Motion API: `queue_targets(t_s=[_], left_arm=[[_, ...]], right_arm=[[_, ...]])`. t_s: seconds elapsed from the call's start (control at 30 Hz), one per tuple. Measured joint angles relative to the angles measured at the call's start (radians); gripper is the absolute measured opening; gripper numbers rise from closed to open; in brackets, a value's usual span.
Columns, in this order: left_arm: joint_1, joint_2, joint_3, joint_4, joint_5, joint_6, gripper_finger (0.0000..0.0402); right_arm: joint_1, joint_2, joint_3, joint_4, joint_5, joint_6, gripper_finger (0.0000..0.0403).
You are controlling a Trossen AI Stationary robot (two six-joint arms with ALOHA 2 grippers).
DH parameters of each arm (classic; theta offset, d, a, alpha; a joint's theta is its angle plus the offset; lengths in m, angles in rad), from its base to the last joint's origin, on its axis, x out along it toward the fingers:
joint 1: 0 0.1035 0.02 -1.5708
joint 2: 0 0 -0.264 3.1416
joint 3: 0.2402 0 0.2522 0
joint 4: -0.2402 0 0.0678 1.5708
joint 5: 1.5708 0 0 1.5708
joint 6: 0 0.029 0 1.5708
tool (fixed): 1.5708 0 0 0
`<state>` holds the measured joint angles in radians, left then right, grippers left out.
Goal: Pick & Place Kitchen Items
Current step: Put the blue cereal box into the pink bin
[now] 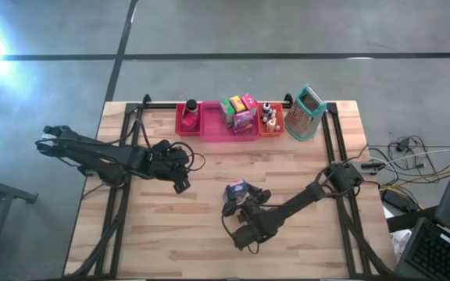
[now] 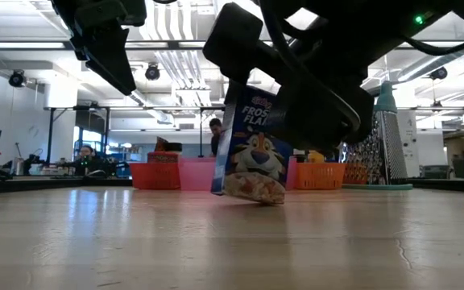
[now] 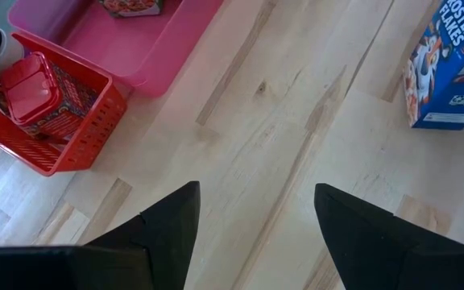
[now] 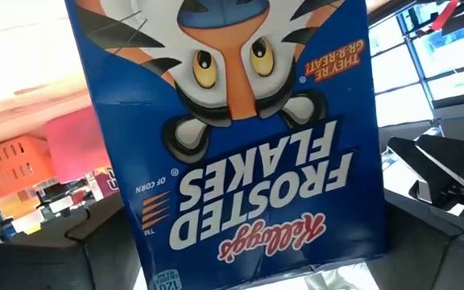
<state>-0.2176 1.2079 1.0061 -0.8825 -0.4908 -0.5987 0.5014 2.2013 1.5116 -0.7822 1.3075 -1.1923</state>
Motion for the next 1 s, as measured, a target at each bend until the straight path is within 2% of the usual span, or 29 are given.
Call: queue_targets(t_s=[1.0], left_arm=[[0.000,0.000,0.000,0.000,0.000,0.000,0.0250]], right_arm=[[0.016,0.002,0.000,0.030,0.005,0.017,0.0368]])
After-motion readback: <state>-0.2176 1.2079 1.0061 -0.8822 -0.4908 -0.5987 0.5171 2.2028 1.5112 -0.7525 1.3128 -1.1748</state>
